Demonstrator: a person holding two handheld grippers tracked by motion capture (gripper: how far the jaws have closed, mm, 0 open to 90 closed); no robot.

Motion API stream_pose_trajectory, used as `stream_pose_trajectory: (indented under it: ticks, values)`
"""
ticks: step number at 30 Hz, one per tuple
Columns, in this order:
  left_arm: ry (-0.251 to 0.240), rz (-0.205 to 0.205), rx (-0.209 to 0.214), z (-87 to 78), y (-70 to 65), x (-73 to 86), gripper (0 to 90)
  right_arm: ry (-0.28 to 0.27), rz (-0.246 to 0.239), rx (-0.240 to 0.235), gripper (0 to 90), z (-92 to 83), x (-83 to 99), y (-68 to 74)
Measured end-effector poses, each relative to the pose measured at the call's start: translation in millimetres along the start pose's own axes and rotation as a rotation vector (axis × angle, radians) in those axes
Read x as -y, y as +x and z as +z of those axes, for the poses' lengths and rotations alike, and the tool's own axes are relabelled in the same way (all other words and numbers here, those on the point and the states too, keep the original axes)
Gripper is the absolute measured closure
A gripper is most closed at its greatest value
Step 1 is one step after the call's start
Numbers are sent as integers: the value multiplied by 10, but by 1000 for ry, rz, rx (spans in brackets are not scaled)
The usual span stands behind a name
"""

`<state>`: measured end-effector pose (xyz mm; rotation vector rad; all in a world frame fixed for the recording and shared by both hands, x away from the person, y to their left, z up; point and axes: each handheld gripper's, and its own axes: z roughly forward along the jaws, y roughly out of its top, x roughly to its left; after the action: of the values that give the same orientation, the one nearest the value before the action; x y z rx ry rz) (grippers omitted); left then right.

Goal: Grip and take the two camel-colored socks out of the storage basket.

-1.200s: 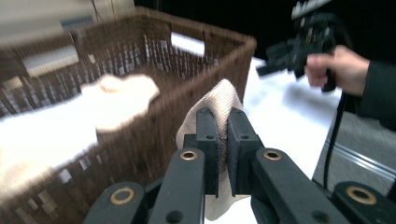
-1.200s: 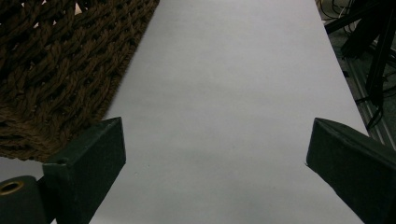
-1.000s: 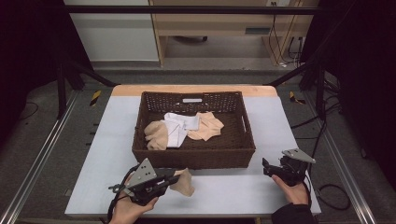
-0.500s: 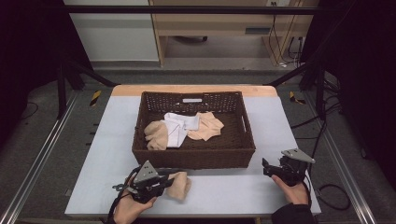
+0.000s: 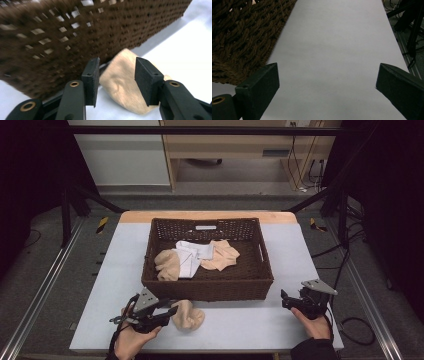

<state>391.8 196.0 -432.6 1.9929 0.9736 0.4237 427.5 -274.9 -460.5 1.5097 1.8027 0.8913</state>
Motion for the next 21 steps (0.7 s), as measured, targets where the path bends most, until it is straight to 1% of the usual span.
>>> stream_pose_trajectory:
  ticks: [4,5,6,7,8,9,10,11,12,13,14,15,16,17,20,21]
  values:
    - [-47,-6,-20,-124,31,-107,542,-1,0,0,51,0,1,-2]
    - [-47,-6,-20,-124,31,-107,541,-1,0,0,51,0,1,-2]
    - [-73,-8,-32,-185,57,-179,540,1,2,1,51,1,2,-1]
    - [-87,-11,-36,-214,71,-217,539,2,4,0,51,0,1,0]
    - [-100,-11,-41,-241,86,-255,538,1,4,0,51,0,2,1]
    - [-100,-11,-41,-241,86,-255,537,1,4,0,51,0,2,1]
    - [-126,-13,-50,-289,111,-330,537,0,2,1,51,0,2,-2]
    - [-139,-18,-49,-311,122,-366,536,1,2,1,51,1,2,-3]
    - [-139,-18,-49,-311,122,-366,535,1,4,1,51,1,3,-4]
    - [-167,-22,-51,-350,140,-441,535,-1,4,2,51,1,3,-6]
    - [-177,-22,-55,-362,148,-481,535,0,6,2,51,0,2,-6]
    - [-177,-22,-55,-362,148,-481,535,-1,3,2,51,1,3,-8]
    - [-183,-20,-60,-373,158,-525,535,-1,3,2,51,1,3,-8]
    - [-194,-16,-70,-383,180,-621,535,-1,3,2,51,2,2,-8]
    - [-206,-9,-94,-363,230,-778,535,-2,5,-1,51,-3,0,-5]
    - [-206,-9,-94,-363,230,-778,535,-3,4,-1,51,-3,-1,-7]
